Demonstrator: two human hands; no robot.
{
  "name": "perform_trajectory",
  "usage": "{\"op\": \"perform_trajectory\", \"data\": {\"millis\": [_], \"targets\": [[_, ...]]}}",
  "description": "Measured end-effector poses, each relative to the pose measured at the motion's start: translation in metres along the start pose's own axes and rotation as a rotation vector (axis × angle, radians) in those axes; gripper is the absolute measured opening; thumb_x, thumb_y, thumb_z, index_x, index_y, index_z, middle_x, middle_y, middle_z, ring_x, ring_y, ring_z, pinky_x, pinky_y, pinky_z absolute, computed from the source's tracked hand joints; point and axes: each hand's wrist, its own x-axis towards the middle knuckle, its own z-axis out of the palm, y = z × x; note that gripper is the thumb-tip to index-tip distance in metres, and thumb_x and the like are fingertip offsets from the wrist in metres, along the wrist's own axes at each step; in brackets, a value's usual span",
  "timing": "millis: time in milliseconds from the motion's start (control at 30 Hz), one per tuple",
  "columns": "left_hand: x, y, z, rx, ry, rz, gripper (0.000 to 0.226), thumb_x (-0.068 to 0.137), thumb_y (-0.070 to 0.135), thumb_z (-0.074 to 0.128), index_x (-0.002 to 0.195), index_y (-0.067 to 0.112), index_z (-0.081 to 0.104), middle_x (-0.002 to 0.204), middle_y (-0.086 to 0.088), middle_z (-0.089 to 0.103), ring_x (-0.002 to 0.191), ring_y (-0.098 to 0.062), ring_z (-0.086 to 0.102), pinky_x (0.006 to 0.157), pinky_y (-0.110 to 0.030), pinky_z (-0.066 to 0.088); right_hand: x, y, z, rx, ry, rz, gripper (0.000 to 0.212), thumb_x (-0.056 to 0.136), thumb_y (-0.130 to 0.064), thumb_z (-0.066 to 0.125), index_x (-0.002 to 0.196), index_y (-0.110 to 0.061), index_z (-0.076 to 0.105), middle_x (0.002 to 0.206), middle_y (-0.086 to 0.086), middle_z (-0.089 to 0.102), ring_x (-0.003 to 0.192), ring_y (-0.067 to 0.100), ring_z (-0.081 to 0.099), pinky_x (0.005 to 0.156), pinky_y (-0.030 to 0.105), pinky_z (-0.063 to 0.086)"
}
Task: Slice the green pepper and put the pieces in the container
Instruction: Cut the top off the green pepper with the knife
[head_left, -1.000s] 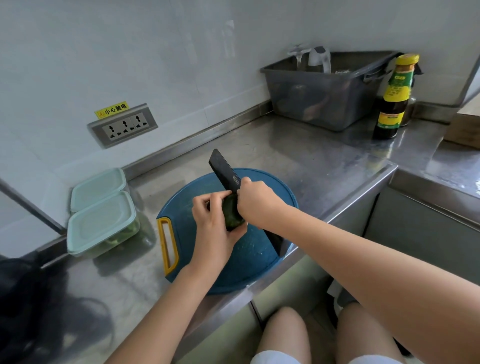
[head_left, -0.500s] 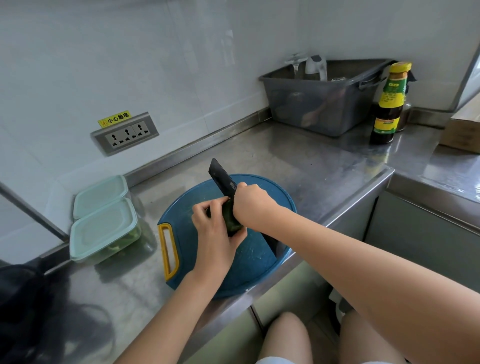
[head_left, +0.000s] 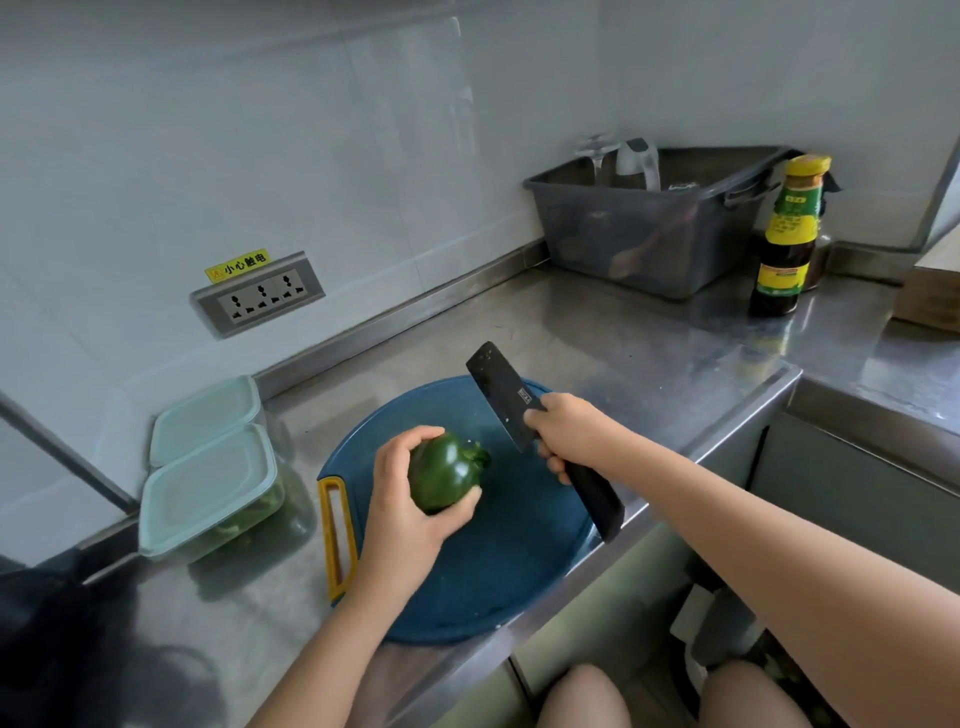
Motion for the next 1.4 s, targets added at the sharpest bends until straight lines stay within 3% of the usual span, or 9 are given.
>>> {"op": "perform_trajectory", "data": {"millis": [67,200,333,500,667,733,800,1067,1400], "targets": [[0.000,-0.004,-0.008,-0.007,-0.036,-0.009,0.056,0.063,0.046,0.070,0.114,0.040,0.047,0.118,-0.001,0.050,0.113,-0.007,0.048,0.095,-0.017,0.041,-0.001,-0.003,-0.005,0.014,0.008,-0.042,0.014,0.096,-0.016,0.034,0.094,-0.006,0.044,0.064,0.008,0.042,0.041,0.017,0.038,0.037,0.021,0.038],[0.002,-0.011,-0.018,0.084,0.001,-0.012,0.053,0.064,0.051,0.064,0.114,0.040,0.049,0.117,-0.004,0.051,0.115,-0.005,0.044,0.091,-0.004,0.033,-0.010,-0.008,-0.001,-0.026,0.022,-0.135,0.016,0.097,-0.019,0.036,0.085,-0.009,0.041,0.063,0.008,0.041,0.040,0.018,0.038,0.039,0.023,0.038],[0.004,-0.022,-0.021,-0.012,0.003,-0.090,0.056,0.069,0.052,0.065,0.120,0.033,0.051,0.120,0.002,0.057,0.114,-0.018,0.053,0.095,-0.033,0.046,-0.030,-0.007,0.004,-0.190,0.032,-0.278,0.027,0.098,-0.023,0.036,0.074,-0.011,0.035,0.059,0.006,0.042,0.038,0.019,0.039,0.040,0.026,0.038],[0.021,-0.013,-0.029,-0.069,0.000,-0.206,0.037,0.089,0.031,0.056,0.125,0.034,0.046,0.114,0.024,0.051,0.101,0.016,0.051,0.083,-0.005,0.038,-0.047,0.004,-0.008,-0.661,0.276,-0.543,0.033,0.100,-0.040,0.029,0.084,-0.012,0.037,0.054,0.001,0.038,0.051,0.028,0.041,0.049,0.036,0.032],[0.047,-0.016,-0.036,0.008,-0.073,-0.407,0.027,0.089,0.045,0.051,0.114,0.035,0.048,0.118,0.006,0.052,0.116,-0.017,0.049,0.090,-0.026,0.034,-0.054,0.021,0.011,-0.770,0.277,-0.540,0.026,0.101,-0.039,0.023,0.085,-0.018,0.025,0.056,0.002,0.038,0.054,0.034,0.045,0.051,0.038,0.033],[0.052,-0.017,-0.036,0.104,-0.163,-0.421,0.058,0.066,0.065,0.062,0.113,0.037,0.042,0.121,0.003,0.048,0.113,-0.016,0.050,0.090,-0.027,0.036,-0.055,0.025,0.026,-0.716,0.260,-0.510,0.026,0.101,-0.038,0.022,0.086,-0.018,0.026,0.057,0.002,0.039,0.051,0.028,0.040,0.048,0.036,0.029],[0.056,-0.016,-0.034,0.183,-0.184,-0.408,0.070,0.057,0.058,0.077,0.112,0.036,0.039,0.119,0.003,0.048,0.107,-0.014,0.051,0.087,-0.026,0.038,-0.051,0.025,0.039,-0.652,0.257,-0.471,0.025,0.102,-0.036,0.023,0.087,-0.016,0.028,0.058,0.003,0.040,0.049,0.026,0.037,0.046,0.035,0.025],[0.056,-0.014,-0.030,0.186,-0.019,-0.438,0.059,0.069,0.041,0.078,0.106,0.019,0.036,0.092,0.007,0.051,0.091,-0.016,0.055,0.071,-0.024,0.042,-0.039,0.008,0.062,-0.648,0.253,-0.450,0.023,0.102,-0.034,0.022,0.087,-0.018,0.027,0.059,0.002,0.039,0.048,0.024,0.034,0.044,0.034,0.023],[0.055,-0.028,-0.034,0.181,-0.081,-0.370,0.057,0.072,0.039,0.075,0.110,0.020,0.035,0.110,-0.003,0.053,0.096,-0.015,0.054,0.071,-0.021,0.042,-0.026,-0.003,0.055,-0.841,0.288,-0.426,0.018,0.103,-0.028,0.022,0.089,-0.016,0.025,0.056,0.000,0.035,0.044,0.019,0.028,0.041,0.030,0.020]]}}
